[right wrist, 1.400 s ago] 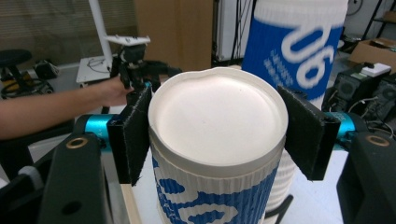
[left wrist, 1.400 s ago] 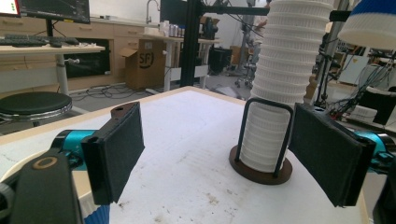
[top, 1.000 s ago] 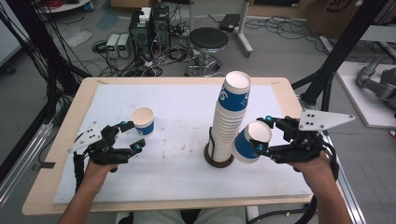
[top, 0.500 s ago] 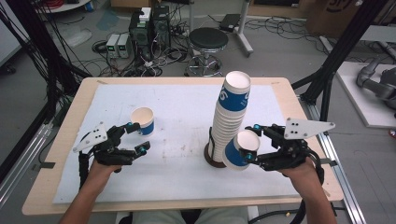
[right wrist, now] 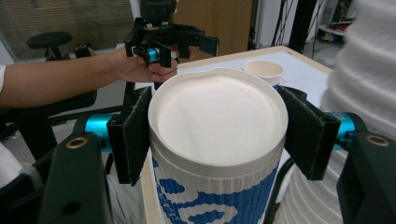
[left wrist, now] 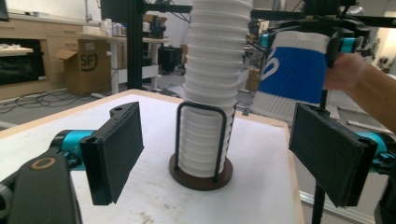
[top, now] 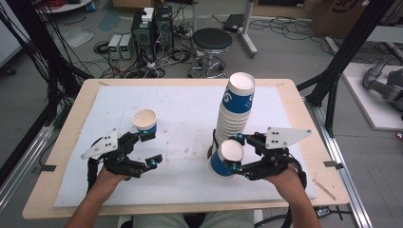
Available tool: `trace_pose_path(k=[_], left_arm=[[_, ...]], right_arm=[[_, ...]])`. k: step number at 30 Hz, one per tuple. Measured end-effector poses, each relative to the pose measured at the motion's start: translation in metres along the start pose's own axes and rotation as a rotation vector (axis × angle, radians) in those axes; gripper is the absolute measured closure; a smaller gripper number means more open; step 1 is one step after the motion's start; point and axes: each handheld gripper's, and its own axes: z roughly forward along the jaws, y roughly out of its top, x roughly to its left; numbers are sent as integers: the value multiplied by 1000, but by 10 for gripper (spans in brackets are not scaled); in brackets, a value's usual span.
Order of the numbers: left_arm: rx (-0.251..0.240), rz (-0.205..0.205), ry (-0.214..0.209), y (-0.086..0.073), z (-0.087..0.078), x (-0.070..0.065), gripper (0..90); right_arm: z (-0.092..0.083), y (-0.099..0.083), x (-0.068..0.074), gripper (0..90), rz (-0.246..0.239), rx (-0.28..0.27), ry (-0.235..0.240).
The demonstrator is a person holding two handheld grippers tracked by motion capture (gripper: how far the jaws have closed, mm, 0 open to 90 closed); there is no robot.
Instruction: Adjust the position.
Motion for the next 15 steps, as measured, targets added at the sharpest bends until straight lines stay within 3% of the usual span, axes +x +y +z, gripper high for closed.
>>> trace_pose_path(k=[7, 15], left_arm=[[13, 9, -60, -1, 13, -11, 168], [10, 10, -136, 0, 28, -24, 166]], right_arm=[[23, -5, 1, 316, 1, 10, 39], [36, -6, 0, 316, 4, 14, 59]])
